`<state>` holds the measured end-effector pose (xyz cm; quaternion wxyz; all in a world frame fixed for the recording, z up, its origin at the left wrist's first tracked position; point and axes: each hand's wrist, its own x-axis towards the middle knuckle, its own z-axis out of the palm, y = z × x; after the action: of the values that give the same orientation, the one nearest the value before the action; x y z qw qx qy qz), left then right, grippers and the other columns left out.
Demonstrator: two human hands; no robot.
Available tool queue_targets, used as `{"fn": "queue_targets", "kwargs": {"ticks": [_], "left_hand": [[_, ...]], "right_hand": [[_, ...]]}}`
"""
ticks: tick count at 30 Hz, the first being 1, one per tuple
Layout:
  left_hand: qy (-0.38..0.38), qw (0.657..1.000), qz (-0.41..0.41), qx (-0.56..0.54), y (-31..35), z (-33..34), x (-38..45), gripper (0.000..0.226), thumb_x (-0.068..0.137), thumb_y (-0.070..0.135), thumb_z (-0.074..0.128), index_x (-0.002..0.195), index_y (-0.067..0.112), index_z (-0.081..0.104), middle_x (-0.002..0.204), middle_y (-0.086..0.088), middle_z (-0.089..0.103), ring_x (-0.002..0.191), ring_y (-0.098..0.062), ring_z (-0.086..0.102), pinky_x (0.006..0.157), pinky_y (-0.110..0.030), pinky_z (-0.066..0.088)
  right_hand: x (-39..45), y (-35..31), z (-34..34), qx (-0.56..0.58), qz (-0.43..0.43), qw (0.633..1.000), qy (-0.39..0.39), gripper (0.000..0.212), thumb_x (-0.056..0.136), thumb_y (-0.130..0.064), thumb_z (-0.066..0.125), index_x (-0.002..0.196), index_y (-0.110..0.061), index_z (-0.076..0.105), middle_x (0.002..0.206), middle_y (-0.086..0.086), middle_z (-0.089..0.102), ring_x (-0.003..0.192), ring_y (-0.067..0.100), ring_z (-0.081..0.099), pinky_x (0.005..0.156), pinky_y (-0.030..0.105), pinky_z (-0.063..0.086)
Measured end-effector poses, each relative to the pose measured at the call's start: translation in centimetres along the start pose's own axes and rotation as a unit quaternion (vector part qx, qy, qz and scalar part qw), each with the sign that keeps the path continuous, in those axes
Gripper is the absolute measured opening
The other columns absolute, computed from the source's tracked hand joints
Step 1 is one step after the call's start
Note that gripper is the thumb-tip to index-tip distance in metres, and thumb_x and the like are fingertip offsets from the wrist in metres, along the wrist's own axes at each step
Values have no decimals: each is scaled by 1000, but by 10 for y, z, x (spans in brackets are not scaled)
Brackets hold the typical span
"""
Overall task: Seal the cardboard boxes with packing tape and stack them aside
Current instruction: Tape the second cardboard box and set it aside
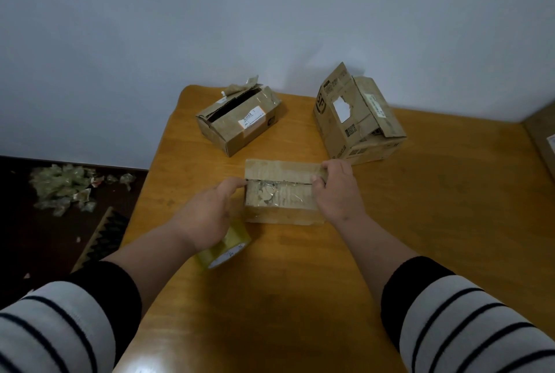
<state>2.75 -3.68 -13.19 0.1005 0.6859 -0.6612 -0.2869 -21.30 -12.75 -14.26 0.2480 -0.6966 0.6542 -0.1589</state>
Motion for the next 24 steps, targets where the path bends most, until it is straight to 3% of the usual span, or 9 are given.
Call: {"fn": "queue_targets", "kwargs": {"ticks": [3,7,10,15,19,22,24], "left_hand": [[32,999,-29,23,0,-2,-5,51,91,17,61,135,33,40,131,1,54,108,-18,57,81,-34,53],[72,988,-49,124,5,-9,-8,17,90,28,58,106,26,63,113,8,56,85,-13,55,62,-28,49],[56,984,-56,158,9,-12,-11,17,94,29,52,96,23,67,100,6,56,77,-14,55,56,-28,46],[67,986,-64,140,13,-15,-18,18,95,25,49,87,22,65,90,5,55,73,-14,54,58,-30,50],[88,989,-65,95,15,-17,-24,16,95,23,52,86,22,65,88,6,57,74,-13,54,56,-29,47],[73,992,-69,77,15,-18,-29,18,95,22,52,81,21,63,83,5,57,71,-14,55,58,-32,49],[60,993,-66,83,16,-18,-33,17,95,23,53,80,22,62,79,6,58,68,-12,55,56,-32,49]], "right_hand": [[-1,-2,-2,-35,2,999,7,36,100,-28,50,133,-14,52,155,6,28,137,29,31,109,41,33],[-5,-8,-2,-32,-6,999,26,34,99,-28,49,130,-17,55,155,4,29,139,27,27,110,45,33],[-7,-13,0,-28,-26,999,27,34,98,-26,50,130,-16,57,151,4,35,137,25,29,111,45,33],[-12,-22,-1,-29,-61,997,48,33,95,-20,53,127,-16,60,141,3,44,134,22,33,111,43,32],[-19,-32,-4,-8,-88,992,87,27,93,-17,53,118,-17,63,123,0,52,121,20,42,102,37,37],[-27,-41,-6,-9,-110,988,111,23,92,-17,55,112,-17,65,116,-1,55,112,19,46,95,34,37],[-33,-47,-6,17,-124,986,106,16,91,-17,56,104,-17,66,105,-3,57,102,18,51,90,34,44]]}}
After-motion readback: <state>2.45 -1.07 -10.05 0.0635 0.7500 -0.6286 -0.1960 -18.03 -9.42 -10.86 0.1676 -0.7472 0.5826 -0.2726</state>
